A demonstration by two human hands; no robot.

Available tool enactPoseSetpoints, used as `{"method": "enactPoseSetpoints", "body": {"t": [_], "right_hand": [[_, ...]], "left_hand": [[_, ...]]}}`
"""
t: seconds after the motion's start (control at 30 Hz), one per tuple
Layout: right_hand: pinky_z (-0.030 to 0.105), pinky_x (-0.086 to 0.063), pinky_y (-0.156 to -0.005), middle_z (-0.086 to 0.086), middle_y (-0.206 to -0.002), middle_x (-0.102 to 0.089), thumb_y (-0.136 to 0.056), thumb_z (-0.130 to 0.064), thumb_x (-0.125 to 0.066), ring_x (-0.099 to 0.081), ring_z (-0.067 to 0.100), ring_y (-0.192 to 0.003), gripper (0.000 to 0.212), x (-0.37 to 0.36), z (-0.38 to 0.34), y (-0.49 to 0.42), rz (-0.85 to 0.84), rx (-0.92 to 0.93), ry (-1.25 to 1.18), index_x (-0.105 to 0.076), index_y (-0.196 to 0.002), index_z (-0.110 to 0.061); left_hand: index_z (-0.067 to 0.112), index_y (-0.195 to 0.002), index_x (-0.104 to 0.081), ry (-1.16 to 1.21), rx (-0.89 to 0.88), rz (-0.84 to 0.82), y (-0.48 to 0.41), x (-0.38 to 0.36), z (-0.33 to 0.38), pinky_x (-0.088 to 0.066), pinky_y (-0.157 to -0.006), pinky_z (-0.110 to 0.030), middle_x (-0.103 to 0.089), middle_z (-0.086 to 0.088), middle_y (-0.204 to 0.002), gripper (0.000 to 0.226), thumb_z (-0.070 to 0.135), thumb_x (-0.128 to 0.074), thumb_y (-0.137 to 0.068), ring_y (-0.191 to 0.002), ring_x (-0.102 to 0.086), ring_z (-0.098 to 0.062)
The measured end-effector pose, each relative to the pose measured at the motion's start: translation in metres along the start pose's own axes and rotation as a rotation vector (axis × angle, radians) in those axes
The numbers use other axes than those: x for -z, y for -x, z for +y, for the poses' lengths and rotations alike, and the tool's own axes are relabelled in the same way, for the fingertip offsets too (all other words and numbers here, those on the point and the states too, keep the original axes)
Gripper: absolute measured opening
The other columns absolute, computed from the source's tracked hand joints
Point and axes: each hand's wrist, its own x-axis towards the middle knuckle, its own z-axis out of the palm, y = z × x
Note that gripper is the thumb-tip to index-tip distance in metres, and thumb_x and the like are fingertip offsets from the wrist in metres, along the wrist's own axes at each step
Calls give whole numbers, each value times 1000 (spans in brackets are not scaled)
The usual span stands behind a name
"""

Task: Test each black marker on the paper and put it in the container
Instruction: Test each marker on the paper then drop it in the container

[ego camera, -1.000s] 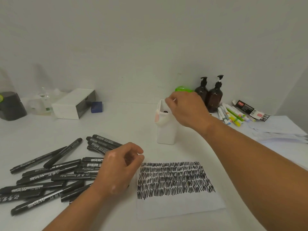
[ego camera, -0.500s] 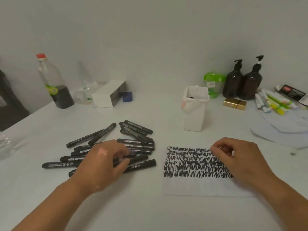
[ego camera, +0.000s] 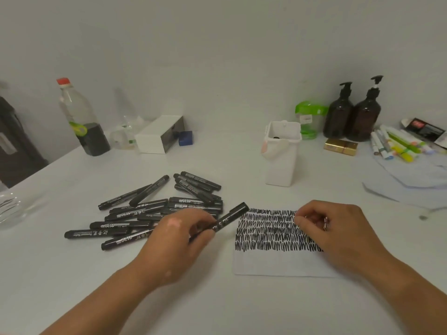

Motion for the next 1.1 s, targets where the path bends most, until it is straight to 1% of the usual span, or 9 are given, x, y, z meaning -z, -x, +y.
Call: {"method": "enactPoseSetpoints", "body": {"t": [0.1,0.17,0.23,0.33,0.5,0.6,0.77,0.97,1.1], "right_hand": [[8,-43,-64,-25,-74,-71,-84,-27,-80,-65,-1,-70,13,-3,-19,-2,-62,55,-108,-75,-76,-36],[10,-44,-65,-25,-81,-73,-83,-38,-80,-67,-3,-74,9,-9,-35,-8,-164,50,-178,-72,-85,-39],[10,-46,-64,-24,-88,-75,-78,-52,-80,-67,-4,-75,26,-18,-44,-12,-253,8,-219,-61,-92,-41],[11,-47,-61,-22,-84,-76,-77,-45,-84,-67,0,-67,36,-32,-43,-16,-184,-22,-246,-52,-92,-40],[31,-58,-69,-9,-78,-77,-82,-21,-84,-72,13,-71,25,-24,-18,-16,-85,-121,-402,-70,-90,-39],[39,-57,-72,-2,-78,-77,-84,-15,-83,-71,16,-71,22,-15,-9,-16,-97,-143,-493,-74,-88,-35],[19,-46,-55,-4,-59,-65,-75,-25,-74,-55,10,-51,8,-20,-15,-16,-83,-164,-679,-74,-83,-25],[25,-42,-46,5,-57,-56,-74,-31,-78,-47,18,-50,16,-37,-28,-9,-149,-211,-854,-75,-88,-23],[22,-36,-43,10,-60,-56,-80,-30,-76,-44,16,-49,12,-48,-33,-6,-190,-243,-883,-70,-79,-19]], "left_hand": [[35,-93,-66,421,178,-86,-24,-6,21,-52,-64,-17,-72,8,-82,4,32,-66,-93,-69,-67,-7],[22,-95,-67,722,257,-152,-42,-13,35,-59,-73,-31,-74,-2,-89,2,21,-67,-94,-81,-71,-21],[6,-97,-64,975,311,-172,-56,-22,45,-61,-81,-43,-72,-19,-96,5,9,-66,-94,-89,-70,-35],[-8,-105,-57,1167,335,-189,-68,-36,45,-56,-88,-48,-65,-37,-106,18,3,-63,-94,-104,-64,-52],[4,-117,-55,1401,354,-151,-69,-45,20,-58,-78,-37,-70,-20,-96,43,-1,-73,-78,-91,-69,-34],[19,-121,-60,1190,277,-133,-67,-40,7,-58,-80,-33,-74,-9,-101,53,4,-79,-73,-88,-71,-27],[35,-116,-67,319,-29,-114,-55,-47,16,-46,-77,-4,-71,20,-97,31,29,-76,-86,-93,-64,7],[21,-121,-60,238,-186,-182,-50,-59,39,-47,-78,-25,-67,7,-99,23,29,-49,-103,-87,-59,-10],[14,-116,-59,186,-226,-197,-46,-66,46,-48,-73,-35,-69,3,-94,35,40,-39,-105,-82,-63,-18]]}}
